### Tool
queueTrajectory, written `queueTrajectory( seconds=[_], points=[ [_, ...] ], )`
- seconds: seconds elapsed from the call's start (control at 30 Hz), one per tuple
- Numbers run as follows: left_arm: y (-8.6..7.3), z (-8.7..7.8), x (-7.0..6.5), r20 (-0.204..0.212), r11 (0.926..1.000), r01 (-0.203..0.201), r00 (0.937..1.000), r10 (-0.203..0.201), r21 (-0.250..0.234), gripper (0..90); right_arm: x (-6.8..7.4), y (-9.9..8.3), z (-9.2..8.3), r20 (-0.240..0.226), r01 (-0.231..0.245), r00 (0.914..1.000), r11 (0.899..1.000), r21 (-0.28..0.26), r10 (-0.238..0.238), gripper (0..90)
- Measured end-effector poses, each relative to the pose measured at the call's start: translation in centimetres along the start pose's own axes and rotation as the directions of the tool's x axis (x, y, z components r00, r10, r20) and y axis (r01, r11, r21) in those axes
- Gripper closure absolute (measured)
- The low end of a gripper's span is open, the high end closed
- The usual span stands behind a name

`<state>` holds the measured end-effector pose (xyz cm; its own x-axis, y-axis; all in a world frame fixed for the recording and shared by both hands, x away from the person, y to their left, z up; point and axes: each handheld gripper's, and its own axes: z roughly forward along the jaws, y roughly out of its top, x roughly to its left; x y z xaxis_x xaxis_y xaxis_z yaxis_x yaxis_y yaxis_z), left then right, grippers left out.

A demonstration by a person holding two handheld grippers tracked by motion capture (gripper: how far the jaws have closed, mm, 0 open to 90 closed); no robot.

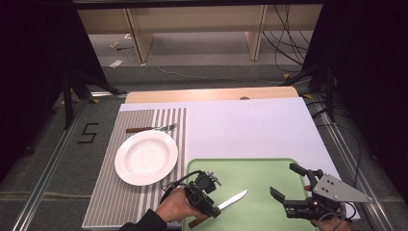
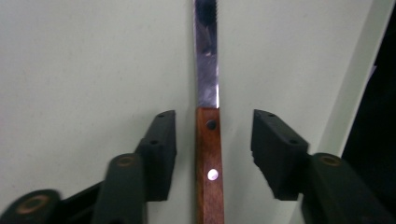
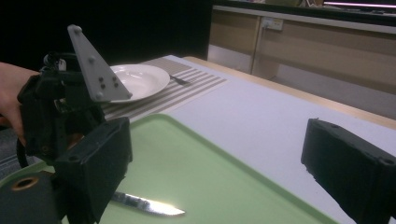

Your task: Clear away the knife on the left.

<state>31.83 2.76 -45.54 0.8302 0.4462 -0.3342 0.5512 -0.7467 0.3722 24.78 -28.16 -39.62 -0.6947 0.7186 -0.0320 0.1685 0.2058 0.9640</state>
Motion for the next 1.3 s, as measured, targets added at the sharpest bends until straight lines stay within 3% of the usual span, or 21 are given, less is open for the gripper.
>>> queueTrajectory(
  seconds=[0.13, 0.2, 0.27, 0.37, 0.57, 0.73, 0.87, 1.13, 1.3],
  points=[
    [0.2, -0.5, -1.1, -0.06, 0.9953, -0.069, 0.9961, 0.065, -0.068, 35.4, 0.0, 0.0, 0.0, -0.002, 0.0, 1.0, 1.0, 0.0, 0.0, 9.7],
    [0.3, -0.6, -1.6, -0.086, 0.988, -0.125, 0.9894, 0.117, -0.09, 31.6, 0.1, 0.0, 0.0, -0.002, 0.0, 1.0, 1.0, 0.0, 0.0, 9.7],
    [0.4, -0.5, -2.2, -0.107, 0.9821, -0.157, 0.9835, 0.146, -0.103, 32.7, 0.0, 0.0, 0.0, -0.001, -0.001, 1.0, 1.0, -0.001, 0.001, 9.7],
    [0.7, -0.3, -2.7, -0.109, 0.9766, -0.185, 0.9788, 0.173, -0.109, 44.1, 0.1, 0.0, 0.0, -0.002, 0.0, 1.0, 1.0, 0.0, 0.0, 9.7],
    [1.0, 0.5, -3.0, -0.091, 0.9743, -0.211, 0.9748, 0.204, -0.079, 55.3, 0.1, 0.0, 0.0, -0.002, 0.0, 1.0, 1.0, -0.001, 0.0, 9.7],
    [1.2, 0.7, -3.1, -0.067, 0.9715, -0.224, 0.9734, 0.219, -0.078, 69.6, 0.1, 0.0, 0.0, -0.003, 0.002, 1.0, 1.0, -0.001, -0.002, 9.7],
    [1.4, 1.3, -3.2, -0.065, 0.9677, -0.248, 0.9674, 0.245, -0.045, 79.9, 0.1, 0.0, 0.0, -0.003, 0.002, 1.0, 1.0, 0.0, -0.002, 9.7],
    [1.6, 2.0, -3.1, -0.064, 0.9649, -0.262, 0.9633, 0.261, -0.016, 88.9, 0.1, 0.0, 0.0, -0.003, 0.0, 1.0, 1.0, 0.0, 0.0, 9.7],
    [1.8, 2.4, -3.1, -0.066, 0.9665, -0.257, 0.9644, 0.256, -0.001, 89.5, 0.1, 0.0, 0.0, -0.004, 0.0, 1.0, 1.0, 0.0, 0.0, 9.7]
  ],
)
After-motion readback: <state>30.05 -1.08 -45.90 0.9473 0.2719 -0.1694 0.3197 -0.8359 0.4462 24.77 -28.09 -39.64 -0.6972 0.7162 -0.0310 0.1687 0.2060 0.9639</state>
